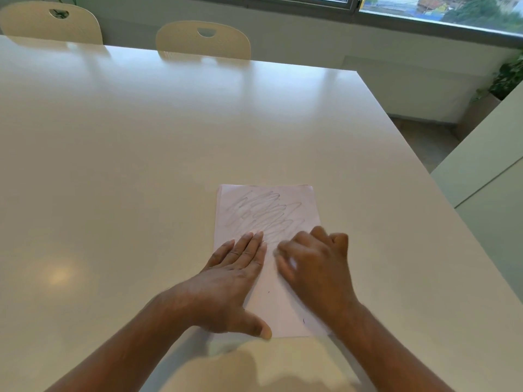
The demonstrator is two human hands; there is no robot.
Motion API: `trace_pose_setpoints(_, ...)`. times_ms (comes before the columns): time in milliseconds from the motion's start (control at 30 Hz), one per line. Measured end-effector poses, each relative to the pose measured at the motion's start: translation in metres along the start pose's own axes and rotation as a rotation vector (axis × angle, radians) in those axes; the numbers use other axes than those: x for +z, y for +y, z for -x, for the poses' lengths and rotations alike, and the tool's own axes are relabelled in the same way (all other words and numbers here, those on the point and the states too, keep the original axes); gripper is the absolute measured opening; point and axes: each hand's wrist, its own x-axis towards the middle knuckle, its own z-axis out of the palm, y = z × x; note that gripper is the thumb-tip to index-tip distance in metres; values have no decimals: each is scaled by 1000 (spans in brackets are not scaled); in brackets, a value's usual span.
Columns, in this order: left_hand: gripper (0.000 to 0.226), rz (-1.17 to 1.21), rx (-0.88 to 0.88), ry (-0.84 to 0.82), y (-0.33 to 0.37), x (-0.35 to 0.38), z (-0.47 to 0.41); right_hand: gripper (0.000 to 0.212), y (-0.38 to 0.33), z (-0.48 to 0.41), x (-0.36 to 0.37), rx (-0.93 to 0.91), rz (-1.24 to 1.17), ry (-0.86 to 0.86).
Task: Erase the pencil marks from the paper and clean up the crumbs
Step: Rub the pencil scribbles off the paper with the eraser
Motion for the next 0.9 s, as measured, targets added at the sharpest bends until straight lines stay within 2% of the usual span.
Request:
trace_pose_setpoints(100, 137, -11, -1, 5, 0, 1, 0, 23, 20, -19, 5, 127, 37, -14)
trace_pose_setpoints(167, 137, -10, 0, 12, 0, 2, 1, 22, 17, -22, 5, 147, 37, -22)
trace_pose_setpoints(367, 136, 9, -1, 20, 1, 0, 1, 15, -13, 9, -2, -82, -31, 8)
trace_pose_setpoints(533, 137, 10, -3, 17, 1, 0, 0, 21, 21, -23, 6, 142, 38, -15)
trace_pose_setpoints(600, 137, 12, -3, 18, 1, 0, 0, 22, 8, -17, 3, 102, -9, -32)
trace_pose_setpoints(733, 136, 11, -1, 25, 1, 0, 1, 18, -13, 10, -1, -106, -52, -13)
trace_pose_setpoints(900, 137, 9, 1, 14, 0, 0, 1, 25, 41, -27, 8, 159, 66, 15)
